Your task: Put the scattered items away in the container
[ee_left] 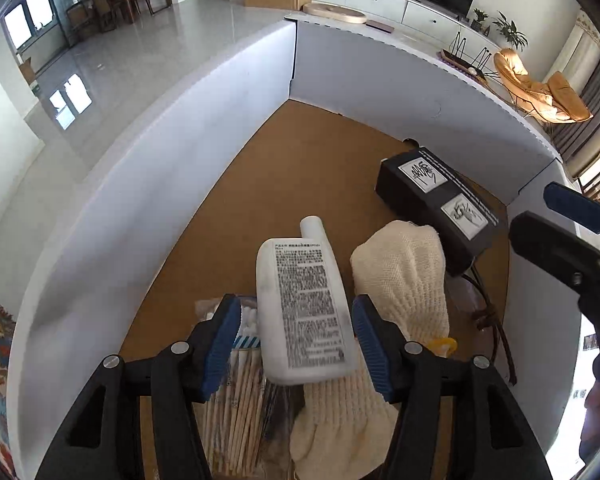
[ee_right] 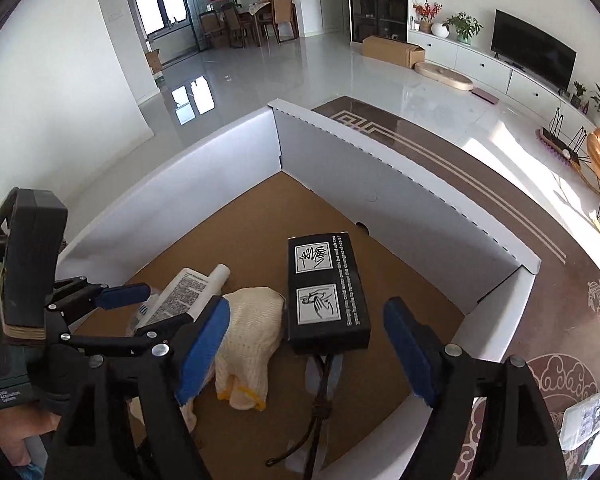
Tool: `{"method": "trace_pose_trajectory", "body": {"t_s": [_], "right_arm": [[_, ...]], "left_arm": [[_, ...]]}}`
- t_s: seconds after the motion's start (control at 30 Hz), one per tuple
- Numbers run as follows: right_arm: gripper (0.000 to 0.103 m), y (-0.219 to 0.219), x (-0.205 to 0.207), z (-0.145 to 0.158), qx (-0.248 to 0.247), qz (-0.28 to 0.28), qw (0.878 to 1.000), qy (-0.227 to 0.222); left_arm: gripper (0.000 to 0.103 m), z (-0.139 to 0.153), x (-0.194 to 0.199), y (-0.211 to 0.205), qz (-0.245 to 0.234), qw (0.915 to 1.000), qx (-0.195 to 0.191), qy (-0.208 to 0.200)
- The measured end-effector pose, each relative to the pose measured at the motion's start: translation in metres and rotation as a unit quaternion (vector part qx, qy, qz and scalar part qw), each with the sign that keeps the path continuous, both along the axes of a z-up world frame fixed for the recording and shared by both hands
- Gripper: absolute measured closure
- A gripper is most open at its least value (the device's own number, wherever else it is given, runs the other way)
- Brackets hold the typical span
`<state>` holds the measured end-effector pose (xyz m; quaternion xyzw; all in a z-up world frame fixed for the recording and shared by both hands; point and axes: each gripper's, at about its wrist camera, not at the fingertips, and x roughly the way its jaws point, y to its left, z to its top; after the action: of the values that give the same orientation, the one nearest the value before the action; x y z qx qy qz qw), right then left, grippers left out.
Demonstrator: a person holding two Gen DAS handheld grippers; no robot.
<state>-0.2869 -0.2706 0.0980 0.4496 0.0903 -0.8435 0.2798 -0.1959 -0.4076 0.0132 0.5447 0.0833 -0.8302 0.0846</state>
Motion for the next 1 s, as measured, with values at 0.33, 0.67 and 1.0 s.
{"method": "trace_pose_trajectory", "body": {"t_s": [0.33,0.67,1.0], "right_arm": [[0.019,0.191,0.131,0.012,-0.043,-0.096,0.991,0.079],[0.019,0.406,0.229,-0.076,0.071,-0.251,0.964,0.047],[0.019,0.452,0.244,-0.09,0.063,-0.306,0.949,0.033]], "left_arm": [[0.017,0.098,0.09,0.12,-0.098,0.9864,-0.003,0.132],[0.0,0.017,0.139,0.304,-0.209,0.9682,0.036,0.132],[0.0,-0.051,0.121,0.371,-0.228,0.9694,-0.013,0.089]]}}
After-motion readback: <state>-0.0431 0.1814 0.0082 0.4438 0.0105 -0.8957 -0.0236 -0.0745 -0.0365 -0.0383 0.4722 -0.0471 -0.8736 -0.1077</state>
